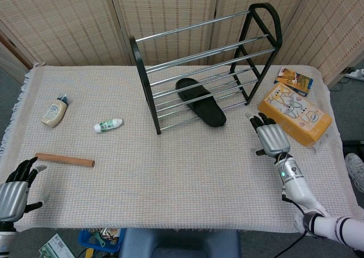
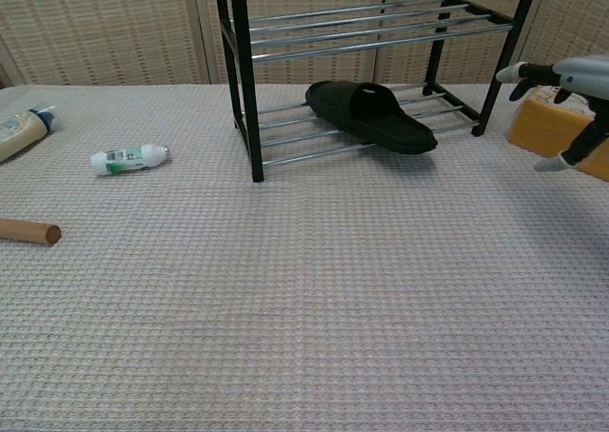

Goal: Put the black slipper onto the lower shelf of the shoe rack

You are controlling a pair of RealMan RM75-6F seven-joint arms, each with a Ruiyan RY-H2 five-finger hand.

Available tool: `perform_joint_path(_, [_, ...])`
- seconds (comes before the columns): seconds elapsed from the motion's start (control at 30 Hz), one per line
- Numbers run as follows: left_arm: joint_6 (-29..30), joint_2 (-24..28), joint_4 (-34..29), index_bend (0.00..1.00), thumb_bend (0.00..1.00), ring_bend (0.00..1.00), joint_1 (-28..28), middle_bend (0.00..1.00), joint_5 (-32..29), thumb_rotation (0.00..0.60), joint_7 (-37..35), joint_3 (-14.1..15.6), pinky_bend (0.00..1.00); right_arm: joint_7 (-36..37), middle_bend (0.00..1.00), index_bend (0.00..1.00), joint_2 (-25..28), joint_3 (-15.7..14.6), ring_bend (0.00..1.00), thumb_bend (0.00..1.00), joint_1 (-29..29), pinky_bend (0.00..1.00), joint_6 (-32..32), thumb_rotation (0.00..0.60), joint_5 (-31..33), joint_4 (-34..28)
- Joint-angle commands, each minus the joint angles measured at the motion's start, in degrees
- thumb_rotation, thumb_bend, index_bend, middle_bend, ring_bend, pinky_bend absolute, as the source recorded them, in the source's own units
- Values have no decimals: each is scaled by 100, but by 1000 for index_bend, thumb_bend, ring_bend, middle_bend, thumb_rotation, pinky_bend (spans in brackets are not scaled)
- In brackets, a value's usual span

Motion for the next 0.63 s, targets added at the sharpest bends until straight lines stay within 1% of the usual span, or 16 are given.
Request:
perform_joint_path(0.03, [25, -48, -74, 249, 244, 97, -41, 104, -14, 600, 101, -57, 248, 38, 128, 0, 412, -390, 102, 181, -762, 182, 1008, 600, -676, -417])
perform_joint_path(0.1, [40, -87, -106, 250, 244, 97, -61, 104, -15, 600, 148, -84, 248, 160, 114, 0, 472, -496, 96, 181, -1028, 174, 1358, 600, -915, -431])
perform_joint_path(0.23, [54, -174, -198, 250, 244, 96, -109, 104, -18, 600, 378, -123, 248, 660, 75, 0, 560, -729, 48, 181, -1645, 118, 2066, 600, -1418, -392])
perform_joint_path(0.37, [83, -233, -297, 250, 244, 96, -125, 104, -27, 600, 498, -143, 248, 815, 75, 0, 540, -845, 46, 181, -2132, 115, 2611, 600, -1671, -262])
perform_joint_path(0.47, [96, -251, -359, 249, 244, 97, -125, 104, -52, 600, 589, -148, 248, 891, 75, 0, 524, -882, 46, 181, -2405, 115, 2823, 600, -1741, -197])
perform_joint_path(0.63, [185, -281, -480, 249, 244, 97, -96, 104, -4, 600, 723, -123, 248, 1101, 75, 0, 525, -893, 46, 181, -2664, 115, 2898, 600, -1868, -127])
